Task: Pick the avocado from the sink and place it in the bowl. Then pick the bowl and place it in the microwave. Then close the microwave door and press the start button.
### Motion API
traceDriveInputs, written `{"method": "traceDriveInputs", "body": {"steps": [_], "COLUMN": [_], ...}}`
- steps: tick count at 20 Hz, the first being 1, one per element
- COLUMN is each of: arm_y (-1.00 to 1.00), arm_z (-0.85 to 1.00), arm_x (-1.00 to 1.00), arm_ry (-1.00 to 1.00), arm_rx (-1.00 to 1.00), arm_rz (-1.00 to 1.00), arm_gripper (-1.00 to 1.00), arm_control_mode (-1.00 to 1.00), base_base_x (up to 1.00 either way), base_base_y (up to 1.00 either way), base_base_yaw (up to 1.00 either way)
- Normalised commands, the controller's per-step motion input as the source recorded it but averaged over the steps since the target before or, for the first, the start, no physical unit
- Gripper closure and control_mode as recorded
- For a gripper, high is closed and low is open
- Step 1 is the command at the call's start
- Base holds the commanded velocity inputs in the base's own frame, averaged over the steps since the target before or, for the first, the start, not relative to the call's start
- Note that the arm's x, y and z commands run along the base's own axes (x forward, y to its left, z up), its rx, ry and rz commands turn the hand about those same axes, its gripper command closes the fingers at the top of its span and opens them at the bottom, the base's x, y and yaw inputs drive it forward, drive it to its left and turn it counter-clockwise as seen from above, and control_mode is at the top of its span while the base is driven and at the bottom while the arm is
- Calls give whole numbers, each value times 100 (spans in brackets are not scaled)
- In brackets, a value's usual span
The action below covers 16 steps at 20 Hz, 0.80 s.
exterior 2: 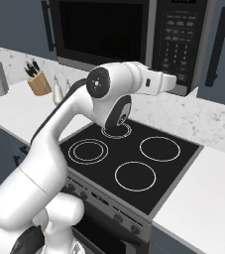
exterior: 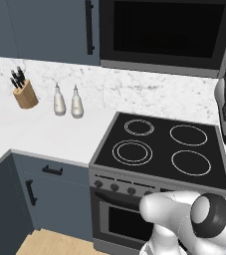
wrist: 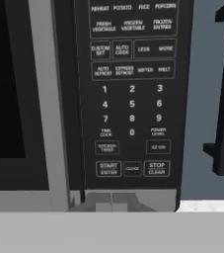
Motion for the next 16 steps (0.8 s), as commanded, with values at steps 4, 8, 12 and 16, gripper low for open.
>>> {"method": "traceDriveInputs", "body": {"steps": [4,8,12,16], "arm_y": [0,-8,-7,-4], "arm_z": [0,0,-4,-12], "arm_x": [29,9,3,12], "arm_ry": [0,0,0,0], "arm_rx": [0,0,0,0], "arm_rz": [0,1,2,2], "arm_gripper": [100,100,100,100], "arm_control_mode": [-100,-100,-100,-100], "base_base_x": [0,0,0,0], "base_base_y": [0,0,0,0], "base_base_yaw": [0,0,0,0]}}
